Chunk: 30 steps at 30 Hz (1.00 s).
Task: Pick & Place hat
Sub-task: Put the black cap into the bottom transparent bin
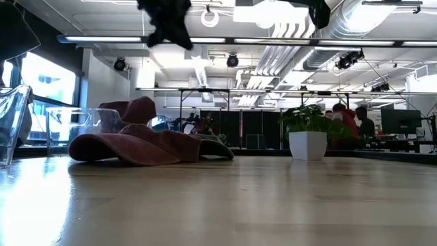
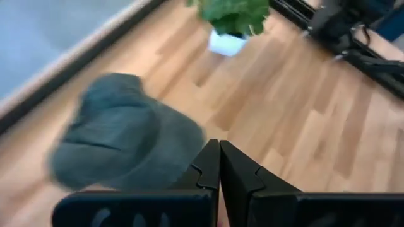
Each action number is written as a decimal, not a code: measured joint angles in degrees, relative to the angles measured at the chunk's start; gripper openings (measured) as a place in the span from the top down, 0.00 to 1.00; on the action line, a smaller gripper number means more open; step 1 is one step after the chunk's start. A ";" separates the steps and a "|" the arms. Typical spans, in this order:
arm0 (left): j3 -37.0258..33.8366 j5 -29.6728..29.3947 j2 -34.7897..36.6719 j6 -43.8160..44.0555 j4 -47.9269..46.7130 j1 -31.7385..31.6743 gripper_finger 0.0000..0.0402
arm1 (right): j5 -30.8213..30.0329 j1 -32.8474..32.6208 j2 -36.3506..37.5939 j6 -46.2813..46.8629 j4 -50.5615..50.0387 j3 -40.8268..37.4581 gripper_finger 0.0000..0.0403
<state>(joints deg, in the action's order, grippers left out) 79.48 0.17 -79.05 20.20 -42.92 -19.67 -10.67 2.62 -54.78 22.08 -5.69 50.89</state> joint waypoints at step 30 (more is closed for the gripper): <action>-0.03 1.06 -34.14 4.24 11.73 -17.48 0.54 | 1.30 -3.57 -0.02 7.21 4.06 0.00 0.97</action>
<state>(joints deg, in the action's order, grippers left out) 79.46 1.23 -113.19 24.45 -31.18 -37.15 -9.37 -0.95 -54.81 29.29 -1.63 50.89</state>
